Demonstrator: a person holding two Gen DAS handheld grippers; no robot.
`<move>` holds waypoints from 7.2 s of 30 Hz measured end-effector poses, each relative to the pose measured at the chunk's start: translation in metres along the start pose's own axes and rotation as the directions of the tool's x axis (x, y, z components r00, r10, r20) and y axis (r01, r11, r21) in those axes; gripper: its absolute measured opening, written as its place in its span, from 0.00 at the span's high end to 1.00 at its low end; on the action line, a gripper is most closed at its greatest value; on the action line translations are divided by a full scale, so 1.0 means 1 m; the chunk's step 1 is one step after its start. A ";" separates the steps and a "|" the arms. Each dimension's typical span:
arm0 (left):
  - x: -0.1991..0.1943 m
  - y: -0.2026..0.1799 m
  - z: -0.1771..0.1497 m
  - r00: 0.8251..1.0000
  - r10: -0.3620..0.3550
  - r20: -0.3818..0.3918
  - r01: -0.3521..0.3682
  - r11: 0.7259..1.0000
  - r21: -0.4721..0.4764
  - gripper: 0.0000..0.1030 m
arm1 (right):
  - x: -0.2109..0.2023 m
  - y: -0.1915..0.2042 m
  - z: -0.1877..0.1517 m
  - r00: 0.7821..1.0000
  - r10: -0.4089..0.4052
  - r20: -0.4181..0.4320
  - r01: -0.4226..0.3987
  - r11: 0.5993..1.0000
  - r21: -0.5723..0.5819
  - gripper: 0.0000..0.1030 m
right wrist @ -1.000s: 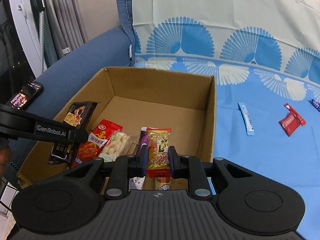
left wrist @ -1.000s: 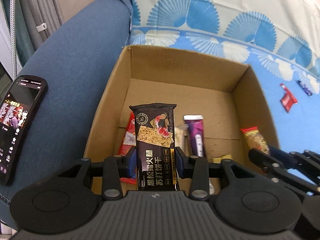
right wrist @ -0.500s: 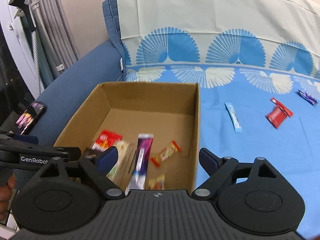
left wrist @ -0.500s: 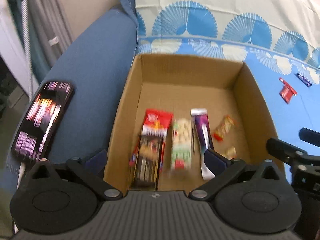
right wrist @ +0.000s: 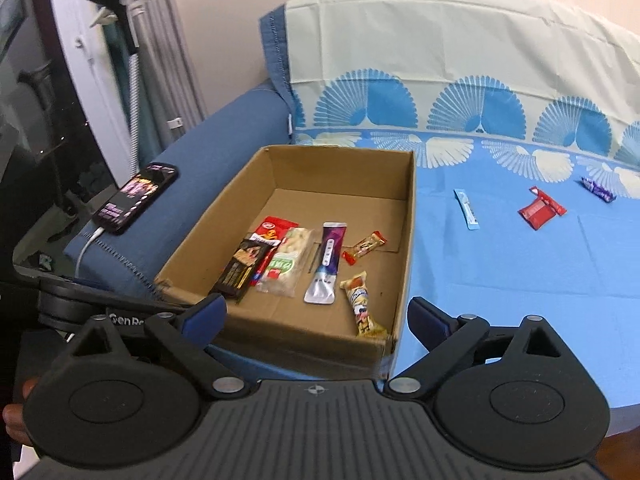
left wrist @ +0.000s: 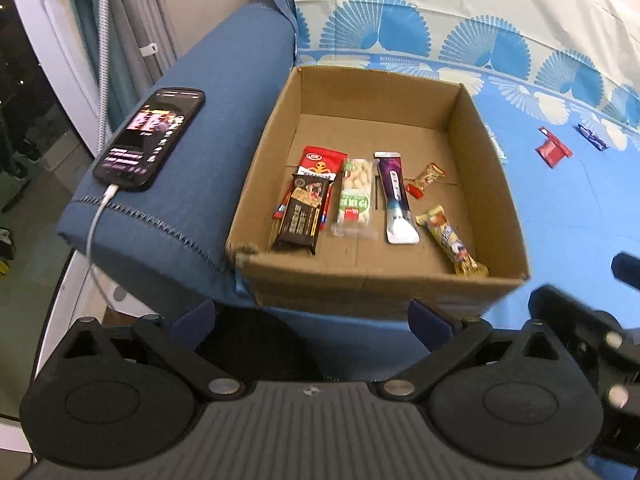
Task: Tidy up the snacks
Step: 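Withdraw both tools and move them toward the blue stick and red bag, then grasp the blue stick pack with the left tool while the right tool grasps the red bag, then carry the blue stick pack and red bag over the box with both tools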
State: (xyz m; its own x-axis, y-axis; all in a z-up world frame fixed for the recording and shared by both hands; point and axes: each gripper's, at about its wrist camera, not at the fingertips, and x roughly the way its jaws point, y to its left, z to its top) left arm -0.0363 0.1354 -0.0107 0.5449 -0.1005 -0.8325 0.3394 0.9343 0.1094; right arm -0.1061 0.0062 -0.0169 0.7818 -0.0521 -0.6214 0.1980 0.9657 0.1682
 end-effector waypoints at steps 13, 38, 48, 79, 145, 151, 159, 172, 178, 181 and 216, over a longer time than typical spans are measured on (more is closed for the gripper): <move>-0.056 -0.005 -0.026 0.993 -0.013 0.115 0.010 1.000 0.023 0.00 | -0.058 0.013 -0.018 0.994 -0.014 0.110 0.020 0.999 -0.050 0.02; -0.068 -0.003 -0.031 0.990 -0.012 0.139 0.009 1.000 0.023 0.00 | -0.077 0.018 -0.026 0.988 -0.016 0.154 0.026 0.998 -0.061 0.02; -0.053 -0.026 -0.014 0.994 -0.015 0.107 0.007 0.997 0.071 0.00 | -0.066 -0.004 -0.026 0.989 -0.023 0.145 0.023 1.000 0.003 0.02; 0.232 -0.346 0.229 0.998 -0.066 -0.006 0.066 0.963 0.260 0.00 | 0.126 -0.339 0.036 0.904 -0.422 0.068 0.352 0.825 0.443 0.02; -0.045 -0.053 0.015 0.988 -0.144 0.048 0.141 0.989 0.046 0.86 | -0.044 -0.064 -0.038 0.988 -0.037 0.152 0.030 0.998 0.048 0.92; -0.060 -0.040 -0.014 0.986 -0.146 0.078 0.144 0.989 0.027 0.86 | -0.065 -0.039 -0.044 0.983 -0.029 0.182 0.035 0.999 -0.029 0.92; -0.072 -0.036 -0.030 0.981 -0.160 0.105 0.157 0.987 0.037 0.86 | -0.081 -0.023 -0.050 0.979 -0.033 0.202 0.048 0.996 -0.071 0.92; -0.074 -0.033 -0.034 0.980 -0.163 0.111 0.161 0.987 0.032 0.86 | -0.082 -0.020 -0.052 0.979 -0.035 0.201 0.052 0.995 -0.081 0.92; -0.070 -0.033 -0.031 0.981 -0.165 0.099 0.162 0.986 0.030 0.86 | -0.078 -0.021 -0.050 0.982 -0.034 0.188 0.050 0.996 -0.079 0.92; -0.066 -0.033 -0.030 0.982 -0.164 0.092 0.162 0.986 0.026 0.86 | -0.074 -0.021 -0.049 0.983 -0.035 0.178 0.049 0.996 -0.078 0.92; 0.052 0.002 0.097 0.992 -0.120 0.041 0.122 0.991 -0.063 0.86 | 0.063 -0.019 0.021 1.000 -0.024 0.019 0.026 0.994 -0.109 0.92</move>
State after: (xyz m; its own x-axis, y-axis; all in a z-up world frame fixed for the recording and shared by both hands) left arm 0.0675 0.0990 -0.0012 0.5310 -0.2254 -0.8169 0.3544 0.9347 -0.0275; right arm -0.0481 -0.0206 -0.0426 0.7880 -0.0802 -0.6104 0.1527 0.9860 0.0676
